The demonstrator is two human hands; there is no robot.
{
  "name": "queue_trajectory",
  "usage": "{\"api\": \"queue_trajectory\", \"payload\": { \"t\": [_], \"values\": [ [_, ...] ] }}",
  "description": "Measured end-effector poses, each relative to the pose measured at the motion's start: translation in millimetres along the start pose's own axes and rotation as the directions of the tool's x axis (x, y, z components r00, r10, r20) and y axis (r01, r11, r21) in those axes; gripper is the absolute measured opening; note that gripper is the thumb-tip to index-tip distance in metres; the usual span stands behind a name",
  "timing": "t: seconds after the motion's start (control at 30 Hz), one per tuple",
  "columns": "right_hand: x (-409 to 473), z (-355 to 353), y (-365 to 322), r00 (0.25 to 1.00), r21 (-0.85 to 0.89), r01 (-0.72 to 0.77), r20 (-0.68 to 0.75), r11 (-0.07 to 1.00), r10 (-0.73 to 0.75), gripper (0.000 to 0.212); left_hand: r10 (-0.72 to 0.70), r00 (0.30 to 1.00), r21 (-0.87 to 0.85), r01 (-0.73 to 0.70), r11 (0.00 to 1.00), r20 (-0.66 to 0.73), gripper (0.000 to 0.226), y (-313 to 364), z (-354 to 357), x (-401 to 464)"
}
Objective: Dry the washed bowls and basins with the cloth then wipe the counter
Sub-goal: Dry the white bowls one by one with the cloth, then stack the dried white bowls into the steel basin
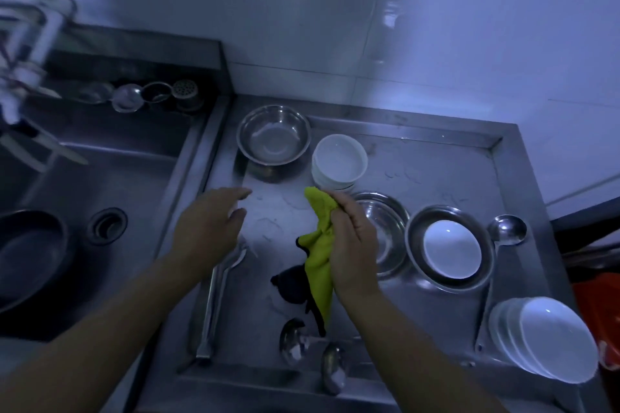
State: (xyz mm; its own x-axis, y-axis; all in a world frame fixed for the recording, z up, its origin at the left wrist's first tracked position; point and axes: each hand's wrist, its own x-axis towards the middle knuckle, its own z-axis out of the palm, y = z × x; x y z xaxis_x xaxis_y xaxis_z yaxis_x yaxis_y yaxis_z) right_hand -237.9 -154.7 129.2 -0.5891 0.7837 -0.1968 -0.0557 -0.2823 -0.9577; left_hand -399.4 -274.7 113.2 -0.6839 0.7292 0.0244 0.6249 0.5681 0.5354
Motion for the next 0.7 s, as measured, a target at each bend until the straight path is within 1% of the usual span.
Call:
{"api": "queue_trajectory", "payload": {
  "t": [0.07, 0.13, 0.17, 0.2, 0.23, 0.3, 0.37, 0.43, 0.47, 0.5, 0.53, 0.6, 0.63, 0.7],
  "values": [
    [-3, 20, 19, 1.0, -0.03, -0.019, 0.003, 0.999, 0.019, 0.033, -0.095, 0.995, -0.02, 0.095, 0.995, 0.015, 0.035, -15, -9, -24],
    [-7, 35, 45, 0.999, -0.114, -0.036, -0.015, 0.993, 0.035, 0.027, -0.136, 0.99, -0.032, 0.138, 0.99, 0.043, 0.033, -27, -12, -43],
    [-10, 39, 60, 0.999, -0.186, -0.053, -0.014, 0.981, 0.051, 0.026, -0.138, 0.989, -0.031, 0.14, 0.99, 0.057, 0.032, -32, -12, -51],
    [-12, 41, 75, 0.999, -0.299, -0.049, 0.0, 0.953, 0.051, 0.028, -0.131, 0.989, -0.037, 0.134, 0.99, 0.062, 0.03, -35, -11, -57],
    [-13, 41, 89, 0.999, -0.432, -0.024, 0.03, 0.901, 0.041, 0.032, -0.121, 0.991, -0.047, 0.124, 0.991, 0.062, 0.029, -39, -9, -64],
    [-15, 38, 115, 0.991, -0.66, 0.033, 0.12, 0.751, 0.062, 0.034, -0.112, 0.992, -0.064, 0.116, 0.991, 0.06, 0.027, -46, -5, -77],
    [-14, 35, 129, 0.968, -0.812, 0.101, 0.213, 0.574, 0.131, 0.04, -0.087, 0.994, -0.081, 0.092, 0.992, 0.065, 0.027, -50, 0, -87],
    [-12, 31, 138, 0.95, -0.923, 0.183, 0.255, 0.338, 0.181, 0.045, -0.015, 0.997, -0.068, 0.02, 0.998, 0.079, 0.027, -53, 3, -94],
    [-10, 29, 139, 0.941, -0.946, 0.212, 0.265, 0.243, 0.209, 0.046, 0.009, 0.997, -0.066, -0.004, 0.998, 0.081, 0.026, -53, 5, -96],
    [-10, 28, 137, 0.93, -0.955, 0.227, 0.271, 0.191, 0.249, 0.046, 0.024, 0.996, -0.073, -0.017, 0.997, 0.085, 0.025, -53, 7, -97],
    [-9, 27, 133, 0.913, -0.954, 0.237, 0.283, 0.183, 0.293, 0.048, 0.03, 0.995, -0.081, -0.023, 0.996, 0.095, 0.027, -53, 8, -98],
    [-11, 25, 121, 0.897, -0.941, 0.217, 0.297, 0.26, 0.327, 0.05, 0.053, 0.991, -0.107, -0.04, 0.993, 0.124, 0.029, -49, 10, -98],
    [-14, 23, 114, 0.909, -0.931, 0.192, 0.288, 0.311, 0.301, 0.051, 0.076, 0.987, -0.119, -0.06, 0.991, 0.138, 0.029, -45, 11, -96],
    [-25, 12, 96, 0.953, -0.906, 0.134, 0.229, 0.402, 0.2, 0.052, 0.129, 0.981, -0.133, -0.11, 0.985, 0.143, 0.029, -36, 13, -91]
  ]
}}
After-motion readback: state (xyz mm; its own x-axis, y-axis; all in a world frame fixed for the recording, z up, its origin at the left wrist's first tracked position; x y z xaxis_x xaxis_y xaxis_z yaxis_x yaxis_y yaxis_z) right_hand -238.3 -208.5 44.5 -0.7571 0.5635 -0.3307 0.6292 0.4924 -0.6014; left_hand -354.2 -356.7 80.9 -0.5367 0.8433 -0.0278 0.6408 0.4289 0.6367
